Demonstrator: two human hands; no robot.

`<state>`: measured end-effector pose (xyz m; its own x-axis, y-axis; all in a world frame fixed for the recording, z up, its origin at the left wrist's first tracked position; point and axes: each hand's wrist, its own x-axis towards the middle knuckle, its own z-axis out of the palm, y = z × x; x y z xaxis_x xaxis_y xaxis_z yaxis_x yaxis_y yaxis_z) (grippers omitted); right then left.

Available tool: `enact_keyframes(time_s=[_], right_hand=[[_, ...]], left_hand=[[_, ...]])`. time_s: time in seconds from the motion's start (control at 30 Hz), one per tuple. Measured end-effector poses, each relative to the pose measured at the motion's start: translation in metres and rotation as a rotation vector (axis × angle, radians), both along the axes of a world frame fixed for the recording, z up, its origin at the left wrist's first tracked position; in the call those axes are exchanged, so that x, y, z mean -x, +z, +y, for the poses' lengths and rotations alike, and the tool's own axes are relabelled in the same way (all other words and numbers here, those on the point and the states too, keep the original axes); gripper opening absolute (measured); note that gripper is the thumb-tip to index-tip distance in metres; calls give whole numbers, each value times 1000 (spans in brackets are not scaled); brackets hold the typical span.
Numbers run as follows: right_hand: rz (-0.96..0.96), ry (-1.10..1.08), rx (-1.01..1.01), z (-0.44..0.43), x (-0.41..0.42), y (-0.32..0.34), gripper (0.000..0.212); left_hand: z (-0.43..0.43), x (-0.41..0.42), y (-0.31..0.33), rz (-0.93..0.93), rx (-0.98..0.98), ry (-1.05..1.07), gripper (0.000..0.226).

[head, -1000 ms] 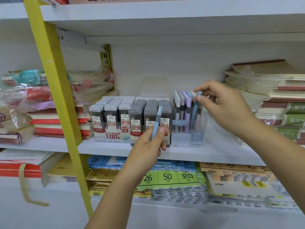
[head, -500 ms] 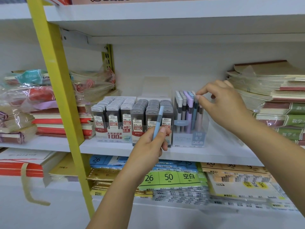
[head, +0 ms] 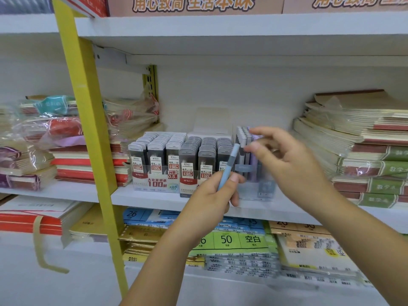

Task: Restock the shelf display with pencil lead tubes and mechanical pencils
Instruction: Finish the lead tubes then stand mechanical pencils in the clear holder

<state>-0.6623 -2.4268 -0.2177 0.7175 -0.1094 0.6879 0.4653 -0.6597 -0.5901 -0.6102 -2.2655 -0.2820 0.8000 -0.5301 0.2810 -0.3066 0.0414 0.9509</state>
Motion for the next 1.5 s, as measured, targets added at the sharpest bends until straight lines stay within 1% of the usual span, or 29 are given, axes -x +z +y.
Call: enact_keyframes(time_s=[0.07,0.1,0.17,0.2,0.27,0.33,0.37,0.4,0.47,0.57,0.63,0.7,0.77,0.83,1.1,1.2,1.3,1.33,1.4,1.5], right_hand=[[142,187,-141,14,3,-4,26],[168,234,-178,17,4,-6,26],[144,262,-261,17,4,-4,23],[97,253,-312,14,4,-1,22],[-52,178,-362,1,5,8,23],[-216,100,-327,-14,8,18,26],[-282,61,-279,-21,9,22,28],[-329,18,-216,-27,9,25,30],[-362,-72,-56,-36,8,28,32],[-326,-202,219,-40,2,24,32],[-269,-254,323,-40,-3,17,28],[-213,-282,382,-39,-8,8,24],[-185,-270,395,-39,-12,0,24],[-180,-240,365,-38,-14,-4,23],[-68,-210,318,-31,-14,2,25],[-58,-266,342,-30,-21,2,21],[-167,-459,482,-33,-29,4,21],[-166,-496,501,-35,-32,4,23],[-91,-502,468,-37,-37,2,25],[16,-451,390,-38,-42,-8,26]], left_hand=[[-4,4,2,3,-26,-49,23],[-6,6,3,10,-32,-69,23],[-9,8,5,-25,-52,-40,18],[-10,7,6,-82,-67,25,15],[-12,4,7,-250,-70,222,14],[-10,0,8,-573,-170,512,26],[-8,-2,9,-731,-227,625,32],[-7,-5,10,-837,-266,686,37],[-7,-11,8,-916,-365,686,47],[-10,-18,1,-932,-509,627,57],[-12,-21,-2,-943,-539,615,58],[-13,-23,-4,-948,-535,623,58],[-13,-24,-5,-954,-532,629,56],[-13,-24,-6,-965,-533,632,55],[-11,-25,-8,-986,-528,634,55],[-11,-24,-8,-993,-531,632,55],[-10,-25,-8,-991,-523,622,55],[-9,-25,-8,-990,-521,618,56],[-8,-26,-8,-984,-523,614,56],[-9,-26,-8,-982,-531,612,57]])
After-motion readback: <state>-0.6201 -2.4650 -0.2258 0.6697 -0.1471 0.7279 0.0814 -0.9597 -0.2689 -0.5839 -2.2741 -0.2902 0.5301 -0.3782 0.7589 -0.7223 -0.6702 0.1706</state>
